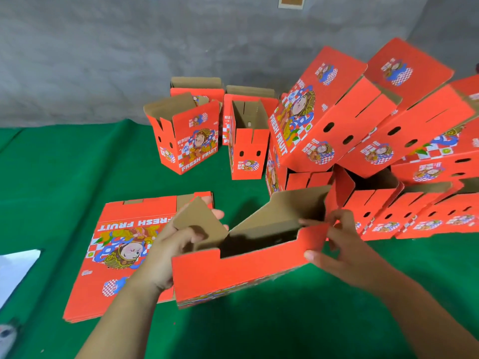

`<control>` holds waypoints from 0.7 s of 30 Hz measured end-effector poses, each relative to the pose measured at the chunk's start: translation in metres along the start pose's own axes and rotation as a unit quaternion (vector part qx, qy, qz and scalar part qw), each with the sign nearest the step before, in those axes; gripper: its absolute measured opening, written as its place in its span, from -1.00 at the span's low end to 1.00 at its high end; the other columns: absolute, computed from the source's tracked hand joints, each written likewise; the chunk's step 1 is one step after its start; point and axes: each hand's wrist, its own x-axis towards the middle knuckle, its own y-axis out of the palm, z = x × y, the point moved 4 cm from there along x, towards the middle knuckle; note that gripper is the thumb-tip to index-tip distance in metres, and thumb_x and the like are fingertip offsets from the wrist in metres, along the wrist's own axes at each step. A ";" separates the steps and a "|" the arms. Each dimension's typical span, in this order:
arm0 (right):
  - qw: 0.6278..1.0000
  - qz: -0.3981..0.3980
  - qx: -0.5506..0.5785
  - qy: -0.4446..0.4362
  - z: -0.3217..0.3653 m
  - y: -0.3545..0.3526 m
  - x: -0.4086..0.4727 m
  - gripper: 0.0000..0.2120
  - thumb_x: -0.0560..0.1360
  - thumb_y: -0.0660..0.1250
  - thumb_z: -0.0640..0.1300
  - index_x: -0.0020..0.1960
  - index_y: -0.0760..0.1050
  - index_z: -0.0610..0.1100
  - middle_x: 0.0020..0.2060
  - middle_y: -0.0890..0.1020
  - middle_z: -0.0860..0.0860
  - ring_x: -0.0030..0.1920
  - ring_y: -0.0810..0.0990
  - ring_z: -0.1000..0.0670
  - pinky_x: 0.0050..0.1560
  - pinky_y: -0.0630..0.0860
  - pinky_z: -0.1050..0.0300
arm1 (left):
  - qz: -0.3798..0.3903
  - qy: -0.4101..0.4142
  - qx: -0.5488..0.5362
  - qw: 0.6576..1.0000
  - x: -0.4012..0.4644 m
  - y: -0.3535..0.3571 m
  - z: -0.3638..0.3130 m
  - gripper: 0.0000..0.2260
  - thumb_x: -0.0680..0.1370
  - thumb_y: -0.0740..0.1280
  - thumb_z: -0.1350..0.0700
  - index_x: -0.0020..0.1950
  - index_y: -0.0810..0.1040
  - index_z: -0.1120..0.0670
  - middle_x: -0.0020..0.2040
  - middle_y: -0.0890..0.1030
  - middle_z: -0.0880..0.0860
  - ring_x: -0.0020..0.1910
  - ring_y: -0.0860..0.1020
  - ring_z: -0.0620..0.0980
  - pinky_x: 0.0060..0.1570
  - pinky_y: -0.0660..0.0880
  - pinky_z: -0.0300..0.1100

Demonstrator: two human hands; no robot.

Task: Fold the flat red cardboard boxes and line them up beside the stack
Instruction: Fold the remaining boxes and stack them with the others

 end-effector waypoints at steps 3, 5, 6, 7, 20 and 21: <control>0.999 0.005 -0.029 0.015 -0.006 -0.004 -0.004 -0.77 0.44 0.37 0.39 0.01 0.58 0.32 0.14 0.26 0.32 0.25 0.35 0.32 0.24 0.24 0.50 | -0.079 0.018 -0.066 0.995 0.013 -0.007 0.000 -0.43 0.53 0.09 0.45 0.40 0.58 0.03 0.27 0.70 0.15 0.05 0.73 0.15 -0.07 0.68 -0.04; 0.999 0.006 -0.033 0.031 -0.004 -0.007 -0.009 -0.86 0.46 0.38 0.30 -0.11 0.61 0.27 0.08 0.36 0.25 0.22 0.36 0.34 0.25 0.30 0.35 | -0.133 0.041 -0.115 0.984 0.021 -0.015 -0.001 -0.44 0.55 0.10 0.42 0.43 0.54 -0.01 0.32 0.67 0.11 0.12 0.71 0.16 0.13 0.64 0.02; 0.999 0.001 -0.021 0.034 -0.001 -0.008 -0.012 -0.91 0.45 0.40 0.24 -0.18 0.59 0.28 0.02 0.39 0.25 0.17 0.38 0.32 0.20 0.32 0.32 | -0.156 0.051 -0.137 0.977 0.025 -0.018 -0.002 -0.44 0.54 0.12 0.41 0.42 0.54 -0.03 0.33 0.67 0.09 0.18 0.69 0.18 0.22 0.61 0.06; 0.999 -0.015 0.003 0.033 0.004 -0.012 -0.016 -0.91 0.45 0.43 0.20 -0.22 0.58 0.29 -0.01 0.40 0.26 0.14 0.41 0.29 0.15 0.33 0.36 | -0.173 0.061 -0.150 0.972 0.027 -0.021 -0.003 -0.45 0.54 0.13 0.41 0.40 0.56 -0.05 0.33 0.67 0.08 0.23 0.67 0.22 0.28 0.56 0.12; 0.950 -0.204 0.129 0.199 -0.028 0.000 -0.030 -0.94 0.61 0.39 -0.04 -0.04 0.55 0.05 -0.12 0.59 0.07 -0.17 0.55 0.24 -0.17 0.41 0.32 | -0.098 0.144 0.160 0.972 0.028 0.020 0.028 -0.38 0.44 0.47 -0.16 0.43 0.28 -0.35 0.16 0.55 -0.18 0.06 0.58 -0.17 0.06 0.54 -0.34; 0.951 -0.187 0.133 0.207 -0.032 0.003 -0.029 -0.93 0.62 0.37 -0.02 0.10 0.57 0.06 -0.01 0.60 0.06 -0.05 0.57 0.21 -0.05 0.45 0.22 | -0.071 0.153 0.196 0.966 0.029 0.023 0.025 -0.33 0.43 0.48 -0.14 0.46 0.25 -0.39 0.21 0.50 -0.10 0.14 0.55 -0.05 0.20 0.54 -0.20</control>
